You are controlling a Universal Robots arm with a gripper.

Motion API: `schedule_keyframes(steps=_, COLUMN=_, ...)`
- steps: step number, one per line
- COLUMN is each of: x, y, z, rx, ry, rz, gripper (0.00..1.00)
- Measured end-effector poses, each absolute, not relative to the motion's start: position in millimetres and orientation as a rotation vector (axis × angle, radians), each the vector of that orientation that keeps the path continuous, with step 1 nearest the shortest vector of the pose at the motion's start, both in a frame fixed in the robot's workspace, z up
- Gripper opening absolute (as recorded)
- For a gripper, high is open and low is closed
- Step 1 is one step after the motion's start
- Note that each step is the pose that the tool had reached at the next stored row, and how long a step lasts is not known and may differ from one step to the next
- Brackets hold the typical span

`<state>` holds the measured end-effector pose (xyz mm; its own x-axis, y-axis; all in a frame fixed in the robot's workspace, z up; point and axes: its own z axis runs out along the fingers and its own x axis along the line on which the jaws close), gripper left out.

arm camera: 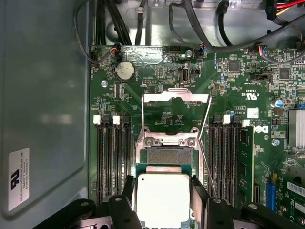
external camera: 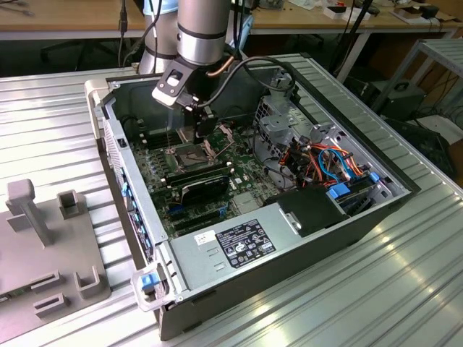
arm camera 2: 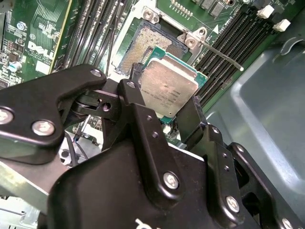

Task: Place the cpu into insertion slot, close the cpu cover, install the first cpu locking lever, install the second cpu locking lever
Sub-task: 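Place the cpu into insertion slot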

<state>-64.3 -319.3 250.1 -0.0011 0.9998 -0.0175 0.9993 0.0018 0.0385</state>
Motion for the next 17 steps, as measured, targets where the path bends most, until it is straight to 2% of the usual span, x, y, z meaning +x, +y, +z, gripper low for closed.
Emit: schedule_keyframes(steps=17, x=-64, y=-324, z=235, rx=2.195, ry=2.198, rz=0.017, gripper=0.55)
